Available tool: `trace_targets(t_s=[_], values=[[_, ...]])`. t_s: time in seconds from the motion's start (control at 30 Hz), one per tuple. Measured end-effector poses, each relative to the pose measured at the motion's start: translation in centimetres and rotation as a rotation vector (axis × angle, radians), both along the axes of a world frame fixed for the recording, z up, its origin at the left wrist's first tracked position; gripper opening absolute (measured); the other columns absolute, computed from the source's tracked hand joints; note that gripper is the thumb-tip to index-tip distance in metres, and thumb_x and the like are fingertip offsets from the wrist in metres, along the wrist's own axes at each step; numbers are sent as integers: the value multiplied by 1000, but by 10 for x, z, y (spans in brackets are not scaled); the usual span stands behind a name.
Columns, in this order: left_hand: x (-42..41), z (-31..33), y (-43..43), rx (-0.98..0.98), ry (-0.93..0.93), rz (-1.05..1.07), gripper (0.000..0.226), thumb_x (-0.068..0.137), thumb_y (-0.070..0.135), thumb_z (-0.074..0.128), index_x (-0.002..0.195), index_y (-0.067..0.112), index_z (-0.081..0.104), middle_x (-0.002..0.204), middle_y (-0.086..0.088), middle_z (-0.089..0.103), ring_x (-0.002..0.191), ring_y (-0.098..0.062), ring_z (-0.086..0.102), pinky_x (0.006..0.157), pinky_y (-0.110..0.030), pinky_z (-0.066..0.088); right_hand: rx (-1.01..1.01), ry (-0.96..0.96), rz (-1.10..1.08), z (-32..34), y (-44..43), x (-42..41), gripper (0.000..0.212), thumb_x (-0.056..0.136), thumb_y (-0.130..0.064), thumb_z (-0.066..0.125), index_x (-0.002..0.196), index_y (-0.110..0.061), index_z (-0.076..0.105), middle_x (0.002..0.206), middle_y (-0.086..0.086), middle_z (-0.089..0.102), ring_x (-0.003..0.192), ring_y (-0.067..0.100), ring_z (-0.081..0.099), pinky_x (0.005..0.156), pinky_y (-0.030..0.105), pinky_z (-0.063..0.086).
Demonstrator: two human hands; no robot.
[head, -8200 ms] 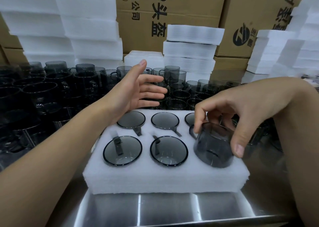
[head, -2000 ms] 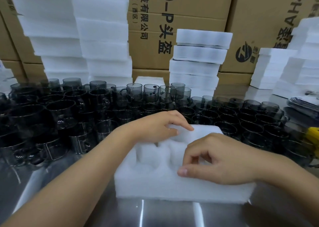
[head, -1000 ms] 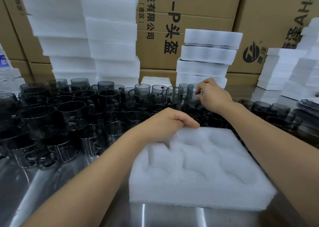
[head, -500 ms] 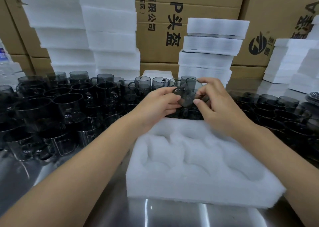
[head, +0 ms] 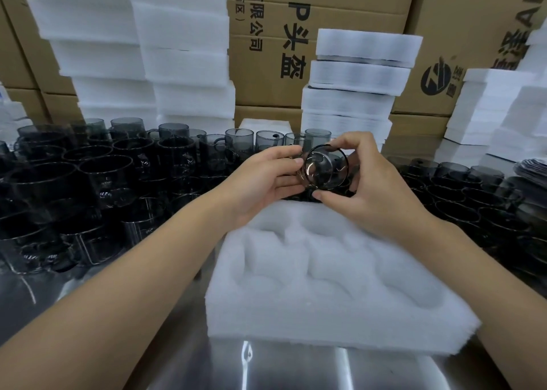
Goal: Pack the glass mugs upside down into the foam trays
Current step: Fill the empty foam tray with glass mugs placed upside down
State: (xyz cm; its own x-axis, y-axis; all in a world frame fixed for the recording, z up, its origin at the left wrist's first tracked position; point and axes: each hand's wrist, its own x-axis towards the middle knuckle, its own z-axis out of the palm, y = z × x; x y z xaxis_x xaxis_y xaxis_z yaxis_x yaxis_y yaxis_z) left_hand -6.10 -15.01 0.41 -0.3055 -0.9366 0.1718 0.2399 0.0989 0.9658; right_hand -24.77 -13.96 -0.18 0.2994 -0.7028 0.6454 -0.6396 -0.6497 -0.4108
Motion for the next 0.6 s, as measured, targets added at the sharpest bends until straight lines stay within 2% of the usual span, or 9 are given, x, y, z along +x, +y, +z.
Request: trace_targets(t_s=[0.1, 0.2, 0.33, 0.4, 0.5, 0.6], values=[[0, 1, 1, 24, 39, 2, 24, 95, 5, 50, 117, 11, 56, 101, -12, 69, 92, -24, 66, 85, -31, 57, -32, 50, 2, 0, -2, 0, 75, 71, -30, 80, 133, -37, 37, 111, -32, 41, 93, -22, 43, 76, -1, 30], [0, 1, 1, 26, 56, 16, 21, 95, 5, 52, 115, 9, 55, 105, -14, 68, 87, -22, 69, 80, -30, 59, -60, 99, -18, 1, -3, -1, 82, 72, -33, 79, 142, -25, 38, 113, -19, 39, 94, -17, 40, 81, 1, 31], [0, 0, 0, 17, 53, 25, 15, 96, 5, 50, 109, 9, 56, 102, -12, 67, 82, -19, 70, 78, -29, 59, -65, 104, -39, 3, 0, 0, 78, 72, -34, 79, 140, -24, 43, 115, -15, 38, 104, -1, 44, 90, 22, 39], [0, -1, -1, 6, 39, 23, 13, 95, 5, 50, 106, 9, 58, 100, -11, 69, 83, -18, 70, 77, -27, 58, -72, 92, -39, 4, 2, 0, 74, 72, -34, 79, 137, -25, 46, 115, -14, 40, 105, 2, 45, 91, 27, 42], [0, -1, -1, -10, 16, 21, 12, 96, 5, 50, 101, 10, 60, 100, -10, 69, 88, -18, 69, 79, -26, 57, -84, 74, -44, 3, 2, 1, 70, 71, -34, 79, 134, -25, 47, 114, -13, 41, 103, -1, 45, 90, 23, 40], [0, -1, -1, -20, -5, 20, 11, 97, 8, 49, 97, 10, 60, 100, -11, 69, 89, -19, 69, 79, -25, 57, -92, 48, -31, 2, 1, 1, 69, 72, -38, 77, 133, -25, 47, 112, -12, 42, 96, -9, 44, 83, 11, 36]])
